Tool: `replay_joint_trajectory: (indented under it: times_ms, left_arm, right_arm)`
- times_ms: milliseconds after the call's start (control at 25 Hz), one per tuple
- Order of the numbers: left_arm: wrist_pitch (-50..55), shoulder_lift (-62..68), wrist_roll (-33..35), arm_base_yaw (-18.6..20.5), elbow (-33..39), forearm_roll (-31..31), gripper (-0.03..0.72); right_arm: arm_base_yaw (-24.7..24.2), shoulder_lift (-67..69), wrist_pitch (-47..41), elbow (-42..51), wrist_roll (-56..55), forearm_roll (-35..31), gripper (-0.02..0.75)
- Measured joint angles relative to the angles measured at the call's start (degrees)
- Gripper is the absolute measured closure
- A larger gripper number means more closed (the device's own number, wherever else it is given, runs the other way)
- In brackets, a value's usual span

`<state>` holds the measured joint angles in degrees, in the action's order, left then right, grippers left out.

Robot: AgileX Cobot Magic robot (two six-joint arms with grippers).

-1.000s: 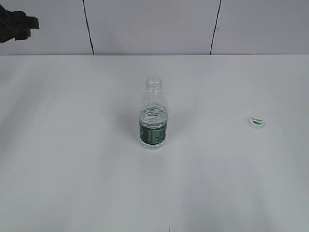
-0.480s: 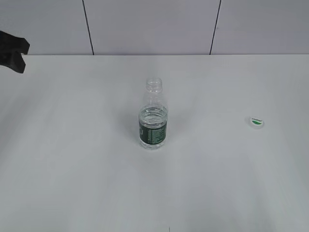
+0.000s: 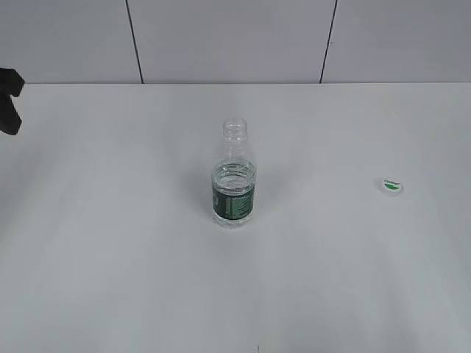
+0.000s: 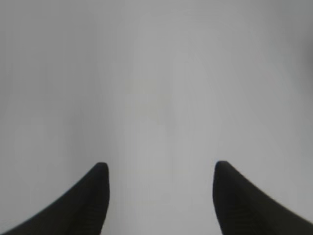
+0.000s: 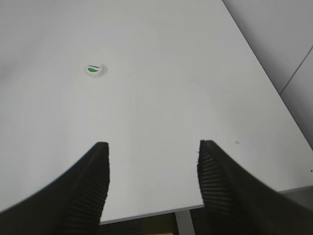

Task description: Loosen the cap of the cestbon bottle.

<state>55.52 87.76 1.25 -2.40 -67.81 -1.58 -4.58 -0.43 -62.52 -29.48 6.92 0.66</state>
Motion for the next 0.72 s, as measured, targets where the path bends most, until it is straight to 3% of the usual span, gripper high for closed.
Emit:
replay_joint_trajectory:
  times_ms: [280, 720]
  left_arm:
    - [-7.31, -11.90, 0.00, 0.13, 9.30, 0.60, 0.270]
    - [-11.18, -38.09, 0.00, 0.13, 30.52, 0.84, 0.270]
  right_arm:
    - [0.00, 0.00, 0.00, 0.00, 0.00, 0.00, 0.297]
    - [0.00, 0.00, 0.00, 0.00, 0.00, 0.00, 0.297]
